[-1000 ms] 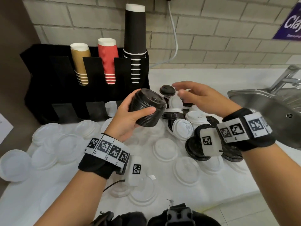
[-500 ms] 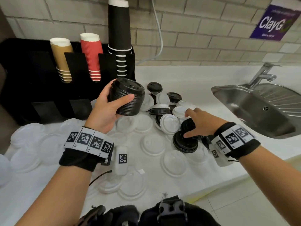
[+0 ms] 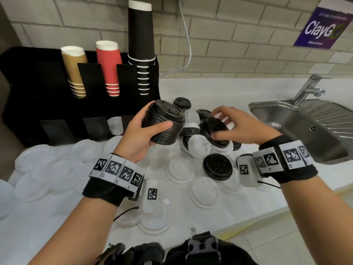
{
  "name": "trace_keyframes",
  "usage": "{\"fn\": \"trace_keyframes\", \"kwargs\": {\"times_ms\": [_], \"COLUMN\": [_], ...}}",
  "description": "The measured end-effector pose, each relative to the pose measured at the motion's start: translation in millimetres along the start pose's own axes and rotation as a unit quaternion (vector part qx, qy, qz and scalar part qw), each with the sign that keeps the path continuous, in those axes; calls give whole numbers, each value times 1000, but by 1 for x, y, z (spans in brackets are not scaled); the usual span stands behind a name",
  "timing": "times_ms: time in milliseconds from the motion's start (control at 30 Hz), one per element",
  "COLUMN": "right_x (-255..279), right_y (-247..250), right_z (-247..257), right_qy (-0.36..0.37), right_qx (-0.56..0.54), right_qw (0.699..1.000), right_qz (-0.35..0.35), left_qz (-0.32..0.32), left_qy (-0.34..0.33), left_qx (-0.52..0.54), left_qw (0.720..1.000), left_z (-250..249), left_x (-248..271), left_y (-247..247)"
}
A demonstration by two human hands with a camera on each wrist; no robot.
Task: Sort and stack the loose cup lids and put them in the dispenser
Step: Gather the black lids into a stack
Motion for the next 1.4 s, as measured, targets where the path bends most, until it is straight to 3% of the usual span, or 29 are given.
{"fn": "trace_keyframes", "kwargs": {"times_ms": [100, 167, 400, 700, 1067, 1300, 1400], "right_x": [7, 9, -1, -12, -12, -8, -8], "right_y": [-2, -10, -28, -34, -33, -37, -37], "right_z": [38, 52, 65, 71, 71, 70, 60], "right_qy": [66, 84, 92, 100, 107, 109, 80], "right_qx": [-246, -303, -259, -198, -209, -168, -177], "right_qw": [967, 949, 961, 974, 972, 978, 977], "right_qz": [-20, -33, -42, 51, 31, 58, 82], "left_qz": [6, 12, 20, 76, 65, 79, 50], "left_qy": [4, 7, 1, 11, 16, 17, 18], "left_qx": [-2, -7, -36, -99, -86, -92, -88], "left_qw": [1000, 1000, 999, 992, 994, 992, 995], "left_z": [5, 7, 3, 0, 1, 2, 4], "left_x": [3, 4, 9, 16, 18, 17, 15], "left_y": [-8, -12, -12, -9, -9, -18, -16]}}
Point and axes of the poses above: each hand's wrist, its own x-axis away from the middle knuckle, its own y-axis out of the back of the hand, z = x × y, the point moved 7 cm from there along -x, towards the middle knuckle, and after that the axes turned 8 degrees about -y, right-handed, at the moved point
